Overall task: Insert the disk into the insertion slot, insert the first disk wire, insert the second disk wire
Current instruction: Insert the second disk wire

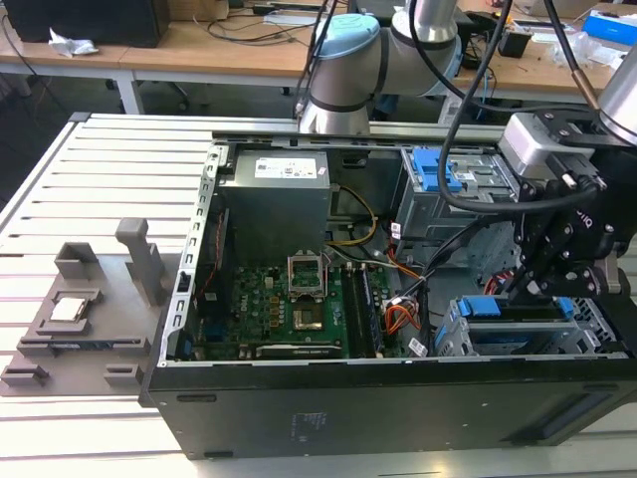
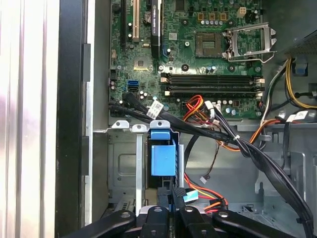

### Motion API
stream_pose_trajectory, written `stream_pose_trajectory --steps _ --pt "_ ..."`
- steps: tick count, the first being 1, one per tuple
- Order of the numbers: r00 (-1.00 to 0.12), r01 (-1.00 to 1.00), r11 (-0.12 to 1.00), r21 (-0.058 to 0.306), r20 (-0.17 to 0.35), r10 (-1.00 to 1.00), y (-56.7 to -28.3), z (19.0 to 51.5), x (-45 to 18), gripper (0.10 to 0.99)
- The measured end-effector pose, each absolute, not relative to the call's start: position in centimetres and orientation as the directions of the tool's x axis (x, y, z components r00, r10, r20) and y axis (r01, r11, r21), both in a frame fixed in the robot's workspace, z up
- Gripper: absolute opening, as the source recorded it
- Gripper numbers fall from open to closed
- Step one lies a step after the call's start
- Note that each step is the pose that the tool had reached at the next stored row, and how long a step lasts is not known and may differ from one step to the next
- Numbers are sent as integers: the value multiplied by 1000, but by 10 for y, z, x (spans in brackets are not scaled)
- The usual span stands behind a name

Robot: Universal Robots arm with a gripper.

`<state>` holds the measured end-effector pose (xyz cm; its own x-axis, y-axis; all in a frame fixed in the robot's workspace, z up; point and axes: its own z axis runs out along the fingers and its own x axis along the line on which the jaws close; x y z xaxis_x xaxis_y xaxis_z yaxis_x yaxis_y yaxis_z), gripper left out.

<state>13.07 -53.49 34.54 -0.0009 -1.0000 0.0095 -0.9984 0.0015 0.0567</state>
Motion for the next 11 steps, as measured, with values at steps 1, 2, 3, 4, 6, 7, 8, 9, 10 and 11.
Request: stream_pose_trajectory --steps 1,2,3,4,6,7,8,9,10,11 --pt "-1 -998 1 57 9 -1000 -534 345 131 149" --pt "-1 -998 1 57 9 -1000 -534 345 132 149" --pt "-1 -998 1 57 9 -1000 -533 345 132 149" --pt "-1 -998 1 57 9 -1000 -533 345 133 149" --pt "-1 -998 1 57 10 -1000 -533 345 134 149" --pt "-1 -998 1 57 10 -1000 -533 345 134 149" --pt "-1 -998 1 57 10 -1000 -533 344 134 149" --pt "-1 -998 1 57 10 -1000 -533 344 135 149" --pt "-1 -998 1 57 9 -1000 -533 344 135 149" --pt "-1 -998 1 57 9 -1000 -533 343 136 149"
